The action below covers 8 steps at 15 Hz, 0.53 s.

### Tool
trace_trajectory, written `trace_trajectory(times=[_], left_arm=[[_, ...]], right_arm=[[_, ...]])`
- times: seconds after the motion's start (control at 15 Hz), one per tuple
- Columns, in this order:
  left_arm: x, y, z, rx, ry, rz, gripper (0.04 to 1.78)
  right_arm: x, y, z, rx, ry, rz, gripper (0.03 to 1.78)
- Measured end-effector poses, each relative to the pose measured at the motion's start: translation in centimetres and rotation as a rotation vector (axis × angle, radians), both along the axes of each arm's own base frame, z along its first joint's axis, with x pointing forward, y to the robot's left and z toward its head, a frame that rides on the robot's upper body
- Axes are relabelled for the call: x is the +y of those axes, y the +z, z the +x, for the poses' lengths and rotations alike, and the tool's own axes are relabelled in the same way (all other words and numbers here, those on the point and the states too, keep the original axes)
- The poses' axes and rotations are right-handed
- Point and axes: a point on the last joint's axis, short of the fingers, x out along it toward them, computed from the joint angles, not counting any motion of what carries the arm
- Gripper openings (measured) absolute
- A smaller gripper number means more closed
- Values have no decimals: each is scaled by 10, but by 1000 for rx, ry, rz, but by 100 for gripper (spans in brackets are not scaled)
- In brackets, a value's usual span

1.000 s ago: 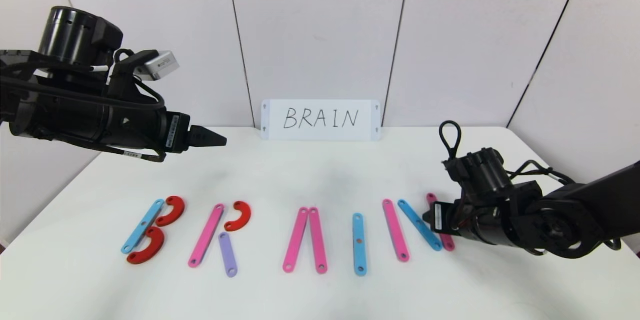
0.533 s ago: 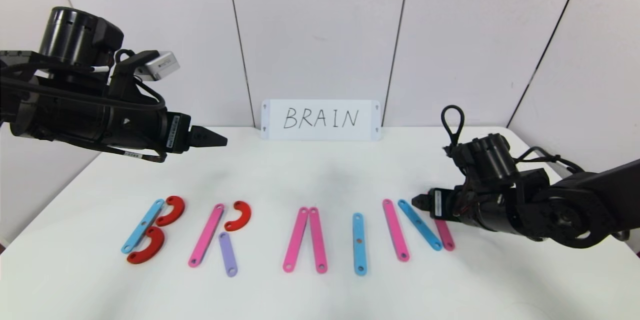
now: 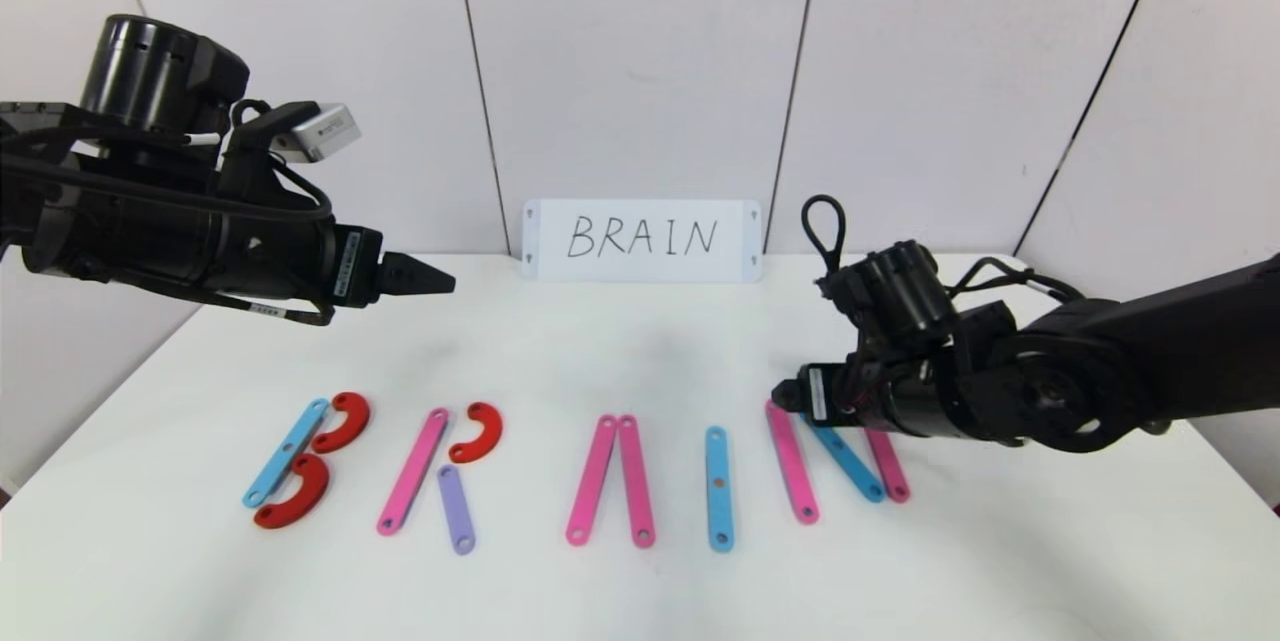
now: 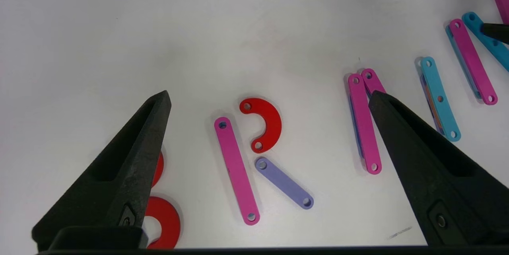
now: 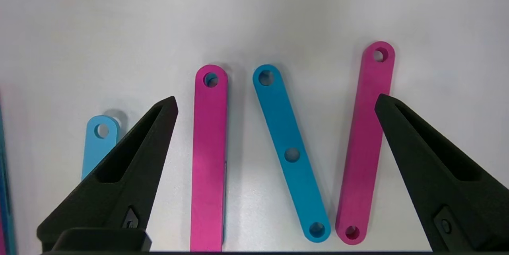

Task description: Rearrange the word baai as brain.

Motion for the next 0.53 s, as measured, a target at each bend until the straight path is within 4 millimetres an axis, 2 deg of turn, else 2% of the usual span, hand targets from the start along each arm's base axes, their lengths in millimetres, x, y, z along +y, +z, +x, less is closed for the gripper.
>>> trace_trajectory(times=[0.2,0.53], left_arm=[[0,0,0,0,1,0,174],[0,0,0,-1,0,0,174]], right_arm=[[11,-10,5,12,20,-33,174],[13,-20,9,31,18,-85,174]])
